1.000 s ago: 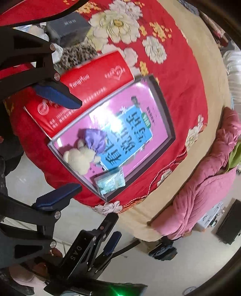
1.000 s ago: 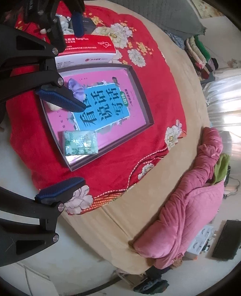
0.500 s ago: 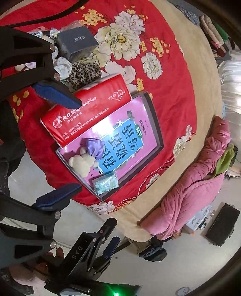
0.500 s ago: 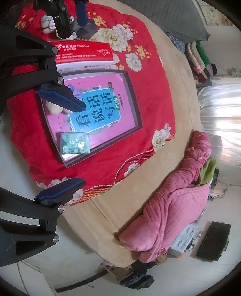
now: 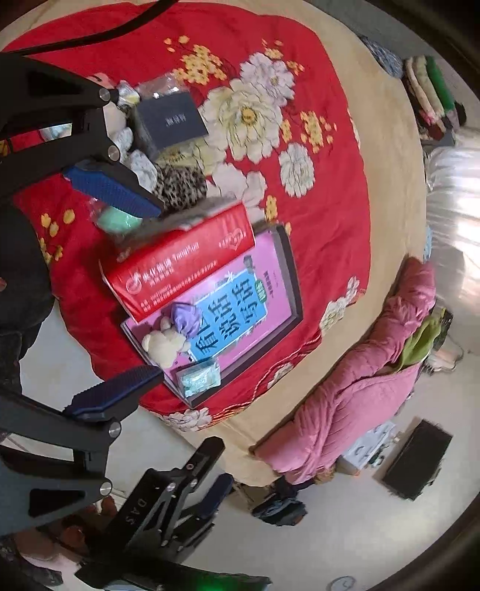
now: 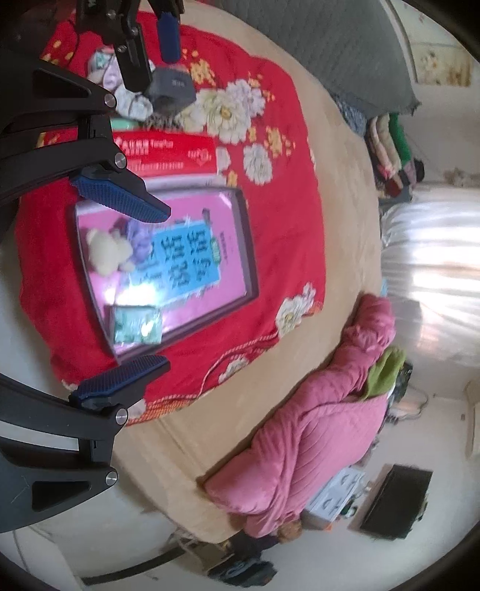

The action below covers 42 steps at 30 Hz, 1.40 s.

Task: Organize soft objects
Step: 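Move both tools back from the box toward the pile of soft items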

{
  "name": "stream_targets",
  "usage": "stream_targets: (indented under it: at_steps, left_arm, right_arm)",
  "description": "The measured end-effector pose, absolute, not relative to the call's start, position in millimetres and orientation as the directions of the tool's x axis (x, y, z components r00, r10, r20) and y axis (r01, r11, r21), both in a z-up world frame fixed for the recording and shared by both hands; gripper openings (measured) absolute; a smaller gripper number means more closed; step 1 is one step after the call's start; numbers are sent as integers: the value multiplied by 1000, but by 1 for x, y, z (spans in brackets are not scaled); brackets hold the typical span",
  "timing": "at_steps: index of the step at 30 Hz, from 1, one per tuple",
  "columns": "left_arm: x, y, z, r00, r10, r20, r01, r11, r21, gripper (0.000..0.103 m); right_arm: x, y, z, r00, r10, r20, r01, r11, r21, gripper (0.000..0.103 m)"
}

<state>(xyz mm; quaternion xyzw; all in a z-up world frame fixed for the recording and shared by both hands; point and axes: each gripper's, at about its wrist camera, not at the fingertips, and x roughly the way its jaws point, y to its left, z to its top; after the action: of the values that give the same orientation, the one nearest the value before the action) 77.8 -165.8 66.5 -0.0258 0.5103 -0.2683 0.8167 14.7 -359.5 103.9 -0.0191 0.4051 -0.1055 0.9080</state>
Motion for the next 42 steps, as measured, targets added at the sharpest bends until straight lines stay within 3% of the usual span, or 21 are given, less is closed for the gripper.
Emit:
stream_targets:
  at_steps: [8,19,42]
  left_arm:
    - [76,-89,82,414,-422,-807,304,899,-314,82]
    - [75,11,81,483,-345,-805,138,938,-319,82]
    - [52,84,-41,295,-262,-919,-50,956,-288,82]
  right_arm:
    - [17,-299,107,680,-48,-731,39,999,-29,75]
    - [19,-244,104,680,43,-732,-80,997,-16,75]
    - [23,-173,44,579,108,-808,-251,967,-50,75]
